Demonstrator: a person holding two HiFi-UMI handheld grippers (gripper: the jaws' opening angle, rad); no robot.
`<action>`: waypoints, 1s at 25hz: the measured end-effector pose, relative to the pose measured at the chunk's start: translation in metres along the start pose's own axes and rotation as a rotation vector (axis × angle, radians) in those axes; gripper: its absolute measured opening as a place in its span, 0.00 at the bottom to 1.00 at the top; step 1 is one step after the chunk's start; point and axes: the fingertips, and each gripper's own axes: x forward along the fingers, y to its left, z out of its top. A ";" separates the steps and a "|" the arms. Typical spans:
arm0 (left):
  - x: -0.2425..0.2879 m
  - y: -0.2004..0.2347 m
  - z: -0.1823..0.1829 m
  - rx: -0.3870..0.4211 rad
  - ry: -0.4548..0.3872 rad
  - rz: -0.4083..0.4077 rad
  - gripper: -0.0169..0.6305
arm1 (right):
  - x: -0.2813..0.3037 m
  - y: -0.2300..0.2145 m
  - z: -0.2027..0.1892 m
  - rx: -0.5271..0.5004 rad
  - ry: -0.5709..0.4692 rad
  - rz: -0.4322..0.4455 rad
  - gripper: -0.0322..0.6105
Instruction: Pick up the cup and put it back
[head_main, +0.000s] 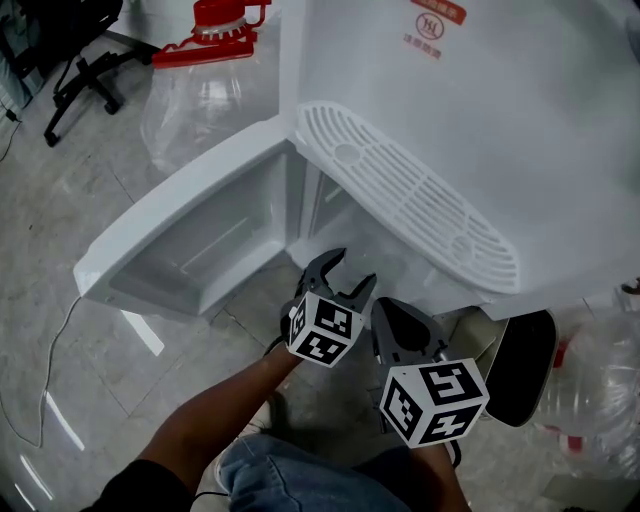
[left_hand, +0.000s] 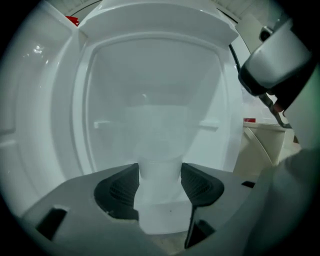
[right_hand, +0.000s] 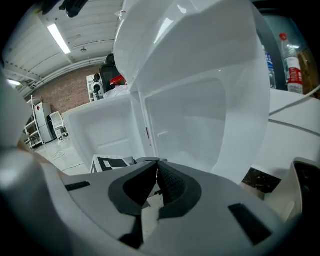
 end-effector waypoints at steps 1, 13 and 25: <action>0.004 0.000 -0.002 0.002 0.002 -0.002 0.43 | 0.001 -0.001 -0.001 0.000 0.005 -0.003 0.08; 0.044 0.002 -0.024 0.039 0.030 -0.015 0.44 | 0.007 -0.013 -0.012 -0.003 0.048 -0.042 0.08; 0.054 -0.006 -0.031 0.025 0.091 -0.024 0.47 | 0.007 -0.013 -0.016 0.009 0.049 -0.029 0.08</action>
